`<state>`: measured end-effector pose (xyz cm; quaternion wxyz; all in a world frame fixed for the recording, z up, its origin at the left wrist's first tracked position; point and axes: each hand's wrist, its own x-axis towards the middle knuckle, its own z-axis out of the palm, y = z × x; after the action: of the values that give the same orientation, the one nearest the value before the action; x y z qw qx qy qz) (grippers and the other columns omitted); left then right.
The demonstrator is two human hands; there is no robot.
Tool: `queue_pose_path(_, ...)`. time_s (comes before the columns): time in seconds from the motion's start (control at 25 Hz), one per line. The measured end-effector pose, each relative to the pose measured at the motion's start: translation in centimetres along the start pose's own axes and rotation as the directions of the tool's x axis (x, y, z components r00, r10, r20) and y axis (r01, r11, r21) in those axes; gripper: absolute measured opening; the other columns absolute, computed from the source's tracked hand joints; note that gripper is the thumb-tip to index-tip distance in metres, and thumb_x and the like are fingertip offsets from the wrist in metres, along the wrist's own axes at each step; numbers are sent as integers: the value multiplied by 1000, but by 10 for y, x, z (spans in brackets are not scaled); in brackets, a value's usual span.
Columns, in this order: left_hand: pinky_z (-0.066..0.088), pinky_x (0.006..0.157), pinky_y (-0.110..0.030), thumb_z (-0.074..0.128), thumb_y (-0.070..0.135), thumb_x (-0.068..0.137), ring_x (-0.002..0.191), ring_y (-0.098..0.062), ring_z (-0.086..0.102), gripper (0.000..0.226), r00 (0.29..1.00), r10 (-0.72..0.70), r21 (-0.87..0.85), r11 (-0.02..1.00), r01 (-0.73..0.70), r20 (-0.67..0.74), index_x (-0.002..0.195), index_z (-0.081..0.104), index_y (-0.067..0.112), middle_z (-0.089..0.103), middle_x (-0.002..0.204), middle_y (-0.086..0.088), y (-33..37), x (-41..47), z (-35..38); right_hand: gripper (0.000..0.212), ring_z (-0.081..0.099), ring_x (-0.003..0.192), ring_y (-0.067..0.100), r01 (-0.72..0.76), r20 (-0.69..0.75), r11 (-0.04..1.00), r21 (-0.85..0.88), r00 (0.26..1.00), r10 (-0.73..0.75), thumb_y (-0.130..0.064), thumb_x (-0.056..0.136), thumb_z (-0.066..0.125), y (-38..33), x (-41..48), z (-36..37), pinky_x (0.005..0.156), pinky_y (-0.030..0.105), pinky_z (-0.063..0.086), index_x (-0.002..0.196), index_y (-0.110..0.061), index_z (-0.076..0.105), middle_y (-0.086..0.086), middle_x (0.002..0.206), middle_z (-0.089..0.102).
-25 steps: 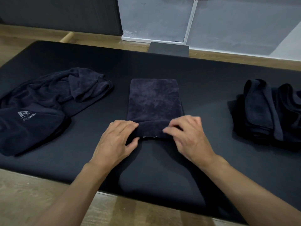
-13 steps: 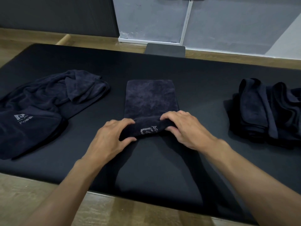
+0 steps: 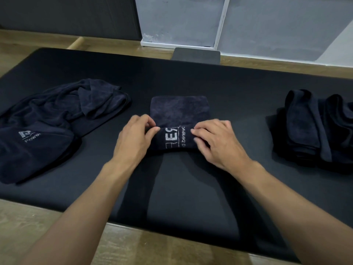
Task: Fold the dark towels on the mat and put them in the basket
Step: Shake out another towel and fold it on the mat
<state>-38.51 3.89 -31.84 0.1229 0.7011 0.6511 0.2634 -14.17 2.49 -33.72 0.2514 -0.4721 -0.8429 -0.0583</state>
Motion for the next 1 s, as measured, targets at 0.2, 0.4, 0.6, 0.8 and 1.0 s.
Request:
queue_pose_path(0.2,51,95,-39,71,42,82,108,-23,55,56,929,371,145,920,-365,-13,124,61,6,64,120,-7,-19,-34,18,50,62,104,26,-14,223,998,-59,974,27,-32,77,79,2,3,0,88,42,47,120,-11,61,3,119,64)
queue_pose_path(0.4,49,96,-34,74,55,75,98,-7,64,41,941,52,-345,936,71,333,108,73,32,73,100,13,-18,-3,-4,34,58,105,18,-295,483,938,182,858,176,-37,91,65,8,30,-23,92,33,43,122,-26,58,-5,116,67)
queue_pose_path(0.6,46,95,-37,73,42,84,103,-17,54,41,967,255,-58,965,-254,4,119,68,21,63,112,5,-17,-18,0,14,59,72,-13,-581,602,681,446,758,252,-27,90,70,15,41,-25,69,6,40,100,-21,61,-14,85,67)
queue_pose_path(0.8,44,93,-26,83,35,75,102,-12,61,44,980,109,-279,958,-58,168,116,69,28,70,109,10,-24,-8,-3,14,59,88,2,-532,386,731,428,838,384,-38,87,70,14,35,-14,80,17,41,98,-31,66,-11,94,65)
queue_pose_path(1.0,52,81,-18,70,22,89,88,-8,69,10,895,-95,-566,745,354,435,97,73,26,76,93,3,-20,14,-10,27,62,89,-1,-596,338,669,445,803,491,-56,83,66,-1,13,-12,79,14,45,96,-33,71,-18,91,69)
